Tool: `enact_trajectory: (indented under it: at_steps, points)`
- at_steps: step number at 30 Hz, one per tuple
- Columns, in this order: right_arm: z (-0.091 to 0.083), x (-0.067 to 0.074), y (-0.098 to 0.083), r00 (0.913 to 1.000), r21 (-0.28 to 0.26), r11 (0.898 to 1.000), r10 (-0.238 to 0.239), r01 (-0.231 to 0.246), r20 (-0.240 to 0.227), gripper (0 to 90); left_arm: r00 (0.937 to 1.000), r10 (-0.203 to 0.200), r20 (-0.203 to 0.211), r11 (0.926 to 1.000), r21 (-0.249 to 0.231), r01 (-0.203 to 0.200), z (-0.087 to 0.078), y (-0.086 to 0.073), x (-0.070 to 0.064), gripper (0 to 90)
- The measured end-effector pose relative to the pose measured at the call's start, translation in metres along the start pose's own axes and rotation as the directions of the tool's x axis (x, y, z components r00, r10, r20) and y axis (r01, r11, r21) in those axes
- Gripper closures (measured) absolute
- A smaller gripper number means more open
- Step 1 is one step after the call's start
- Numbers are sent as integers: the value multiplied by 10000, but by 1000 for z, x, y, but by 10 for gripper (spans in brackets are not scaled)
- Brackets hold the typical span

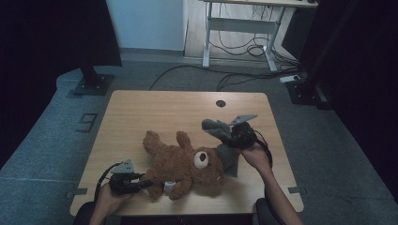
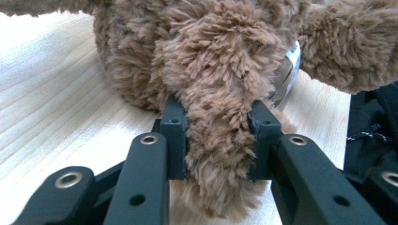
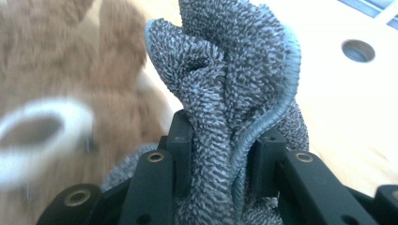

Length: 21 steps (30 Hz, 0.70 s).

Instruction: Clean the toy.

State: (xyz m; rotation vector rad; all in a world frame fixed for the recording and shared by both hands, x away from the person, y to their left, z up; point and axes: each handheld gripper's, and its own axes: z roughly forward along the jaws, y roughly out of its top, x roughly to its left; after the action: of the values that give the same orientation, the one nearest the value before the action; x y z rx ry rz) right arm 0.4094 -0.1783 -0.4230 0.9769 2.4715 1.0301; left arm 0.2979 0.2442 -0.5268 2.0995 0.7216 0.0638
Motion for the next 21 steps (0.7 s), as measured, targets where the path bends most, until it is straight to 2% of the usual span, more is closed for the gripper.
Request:
enact_trajectory:
  at_steps: [5,11,15,21]
  points:
    - [38,7,28,9986,567,9980,-261,287,-451,667,10000,40,-31,10000,29,-40,0,0,0,658]
    - [87,19,33,9919,1339,9891,-448,606,-1185,670,10000,62,-61,10000,25,-62,0,0,-1,658]
    - [102,24,29,9847,1591,9851,-378,653,-1702,673,10000,56,-75,10000,38,-56,1,1,-1,659]
    - [108,24,23,9768,1716,9843,-47,423,-2140,677,10000,17,-70,10000,28,-17,2,0,-1,659]
